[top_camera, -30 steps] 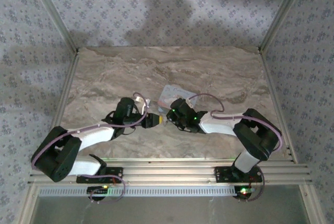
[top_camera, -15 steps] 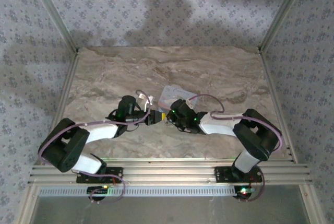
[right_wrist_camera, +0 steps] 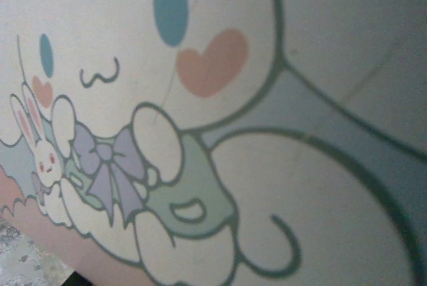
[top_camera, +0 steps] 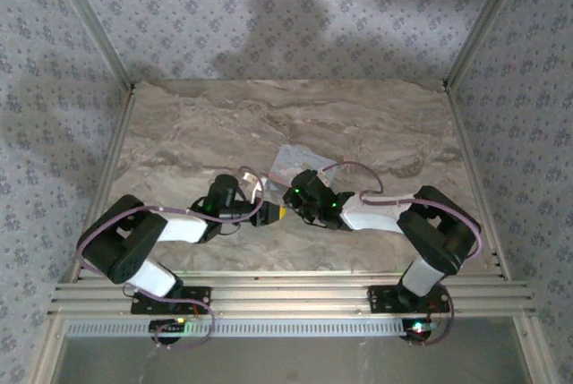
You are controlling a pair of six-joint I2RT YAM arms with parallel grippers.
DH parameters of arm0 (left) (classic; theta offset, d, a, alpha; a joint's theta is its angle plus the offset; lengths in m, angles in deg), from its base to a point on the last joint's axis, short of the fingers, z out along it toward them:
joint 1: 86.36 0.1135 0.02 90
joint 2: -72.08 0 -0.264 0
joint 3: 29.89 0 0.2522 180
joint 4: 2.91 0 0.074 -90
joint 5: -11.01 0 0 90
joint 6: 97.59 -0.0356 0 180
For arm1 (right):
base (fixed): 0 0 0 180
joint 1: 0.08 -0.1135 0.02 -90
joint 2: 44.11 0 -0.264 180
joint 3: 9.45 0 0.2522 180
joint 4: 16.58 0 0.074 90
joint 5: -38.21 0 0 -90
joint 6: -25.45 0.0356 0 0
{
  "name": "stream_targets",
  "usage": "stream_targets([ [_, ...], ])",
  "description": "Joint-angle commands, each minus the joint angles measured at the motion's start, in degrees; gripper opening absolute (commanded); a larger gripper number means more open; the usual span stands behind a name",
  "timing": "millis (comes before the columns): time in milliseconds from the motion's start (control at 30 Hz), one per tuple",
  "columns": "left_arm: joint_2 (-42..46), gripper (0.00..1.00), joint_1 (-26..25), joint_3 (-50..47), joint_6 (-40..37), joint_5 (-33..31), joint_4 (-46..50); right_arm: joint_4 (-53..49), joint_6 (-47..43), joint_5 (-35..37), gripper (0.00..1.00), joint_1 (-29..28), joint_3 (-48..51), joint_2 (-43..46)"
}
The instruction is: Unlock the padlock with the key
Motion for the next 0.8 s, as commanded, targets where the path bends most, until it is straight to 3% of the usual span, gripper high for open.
stream_targets([
  [0,-1.43,0.28,-0.21,-0.58,0.65,-0.69,-4.36,0.63,2.88,-3.49,0.0,0.13,0.07,-1.0],
  [400,-1.73,0.3,-0.12,-1.46,0.67,-4.9,-3.9,0.57,2.98,-3.75,0.0,0.14,-0.21,-1.56],
  [767,-3.69,0.33,-0.17,-0.8,1.48,-4.01,-6.12,0.52,2.81,-4.19,0.0,-0.14,-1.27,-2.47],
])
